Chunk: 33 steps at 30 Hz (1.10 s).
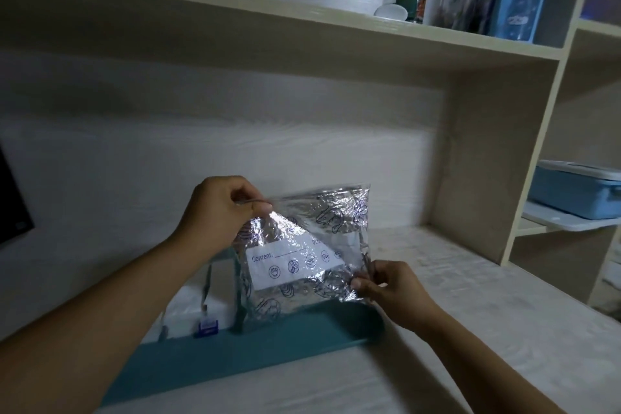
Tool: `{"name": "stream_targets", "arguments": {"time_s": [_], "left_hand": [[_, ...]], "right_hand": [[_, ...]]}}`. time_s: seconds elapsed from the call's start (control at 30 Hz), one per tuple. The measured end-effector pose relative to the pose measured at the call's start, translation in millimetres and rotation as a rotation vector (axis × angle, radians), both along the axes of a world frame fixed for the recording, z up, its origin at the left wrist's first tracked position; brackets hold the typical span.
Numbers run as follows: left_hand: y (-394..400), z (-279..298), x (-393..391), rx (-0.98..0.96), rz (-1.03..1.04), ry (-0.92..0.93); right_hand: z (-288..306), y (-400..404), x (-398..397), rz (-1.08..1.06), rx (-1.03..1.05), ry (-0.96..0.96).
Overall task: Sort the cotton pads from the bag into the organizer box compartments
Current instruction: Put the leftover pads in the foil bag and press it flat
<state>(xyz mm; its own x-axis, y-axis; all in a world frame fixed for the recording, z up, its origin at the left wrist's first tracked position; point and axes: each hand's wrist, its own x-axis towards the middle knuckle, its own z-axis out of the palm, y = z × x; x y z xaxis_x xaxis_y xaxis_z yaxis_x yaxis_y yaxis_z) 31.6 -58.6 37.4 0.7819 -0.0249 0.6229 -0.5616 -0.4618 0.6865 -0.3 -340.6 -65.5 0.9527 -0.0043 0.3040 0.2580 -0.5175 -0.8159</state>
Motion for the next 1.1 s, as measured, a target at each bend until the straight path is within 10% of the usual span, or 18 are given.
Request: {"name": "stream_targets", "arguments": {"time_s": [0.27, 0.53, 0.67, 0.83, 1.1], "left_hand": [[-25.6, -10.8, -19.8, 0.133, -0.034, -0.249], [-11.9, -35.2, -27.9, -0.210, -0.130, 0.269], [0.7, -52.6, -26.0, -0.047, -0.331, 0.534], [-2.9, -60.8, -19.5, 0.146, -0.195, 0.398], [-3.4, -46.1, -20.4, -0.057, -0.239, 0.261]], "right_hand": [[44.5, 21.3, -16.7, -0.147, 0.066, -0.473], [93.1, 1.7, -1.9, -0.001, 0.297, -0.198], [91.4, -9.6, -5.1, 0.011, 0.393, -0.197], [95.3, -7.0, -6.5, -0.009, 0.436, -0.244], [108.3, -12.2, -9.0, 0.021, 0.286, -0.216]]}}
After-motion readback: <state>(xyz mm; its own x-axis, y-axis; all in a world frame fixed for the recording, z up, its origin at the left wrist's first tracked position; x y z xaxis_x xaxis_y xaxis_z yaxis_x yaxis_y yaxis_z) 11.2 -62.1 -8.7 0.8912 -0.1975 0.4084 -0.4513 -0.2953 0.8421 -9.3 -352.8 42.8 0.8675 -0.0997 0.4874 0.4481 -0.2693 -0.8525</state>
